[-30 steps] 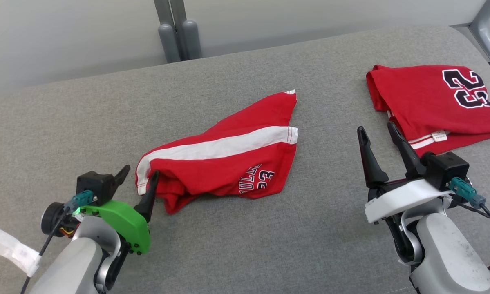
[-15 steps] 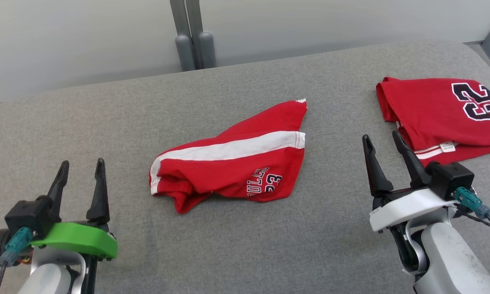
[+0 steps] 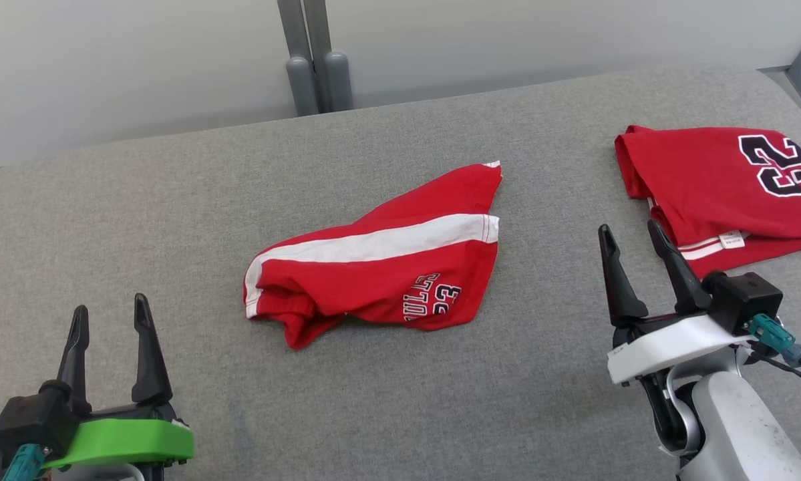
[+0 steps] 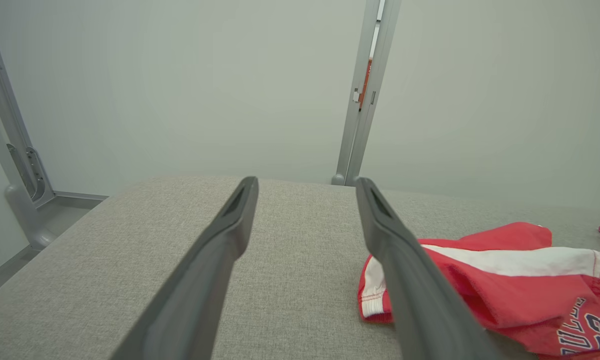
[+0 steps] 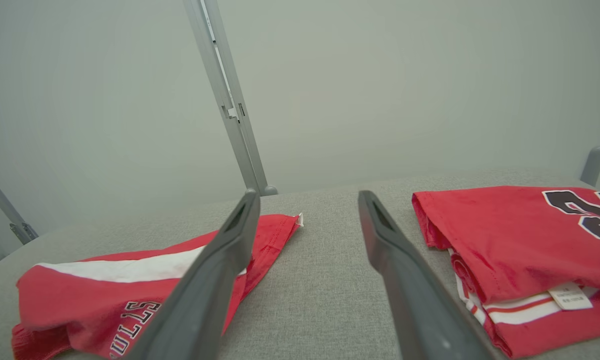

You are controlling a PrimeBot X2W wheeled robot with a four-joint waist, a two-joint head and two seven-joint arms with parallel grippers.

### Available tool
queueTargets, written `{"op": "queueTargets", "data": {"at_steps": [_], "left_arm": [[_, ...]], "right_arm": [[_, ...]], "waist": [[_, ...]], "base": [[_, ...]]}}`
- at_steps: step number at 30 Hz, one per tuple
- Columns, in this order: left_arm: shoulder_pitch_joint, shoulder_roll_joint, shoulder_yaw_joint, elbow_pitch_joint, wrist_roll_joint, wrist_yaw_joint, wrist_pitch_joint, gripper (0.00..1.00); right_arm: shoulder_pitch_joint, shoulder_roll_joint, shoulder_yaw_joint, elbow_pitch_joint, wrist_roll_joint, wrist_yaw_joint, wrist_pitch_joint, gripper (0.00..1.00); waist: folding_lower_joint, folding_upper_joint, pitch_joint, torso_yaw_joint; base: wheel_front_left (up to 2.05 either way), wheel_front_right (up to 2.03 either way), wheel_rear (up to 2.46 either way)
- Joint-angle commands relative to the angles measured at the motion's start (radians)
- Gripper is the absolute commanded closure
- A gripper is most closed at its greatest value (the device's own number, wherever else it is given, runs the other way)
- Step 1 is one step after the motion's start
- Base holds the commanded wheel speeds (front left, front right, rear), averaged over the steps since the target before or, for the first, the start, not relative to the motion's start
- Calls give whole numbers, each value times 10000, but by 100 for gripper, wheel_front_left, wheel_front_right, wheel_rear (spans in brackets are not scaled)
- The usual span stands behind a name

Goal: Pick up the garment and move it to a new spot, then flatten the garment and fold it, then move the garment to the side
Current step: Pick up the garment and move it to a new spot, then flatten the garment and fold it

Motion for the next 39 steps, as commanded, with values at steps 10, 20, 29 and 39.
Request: {"op": "queueTargets", "data": {"at_steps": [10,20,29,39], "left_arm": [[87,-607,645,228,710,-779,-27,0],[-38,-932,947,581,1049,-1139,-28,0],[-154,-1085,1076,800,1125,-1305,-28,0],[-343,-1260,1022,915,1227,-1529,-29,0]], "right_arm": [[59,37,60,79,-2,-2,-28,0],[-20,-8,123,144,17,-2,-28,0],[-84,-59,210,237,47,-2,-28,0],[-412,-281,1004,895,405,-2,-28,0]], "waist": [[0,0,0,17],[0,0,24,12],[0,0,13,-35],[0,0,233,188]], "base": [[0,0,0],[0,0,0],[0,0,0],[0,0,0]]}}
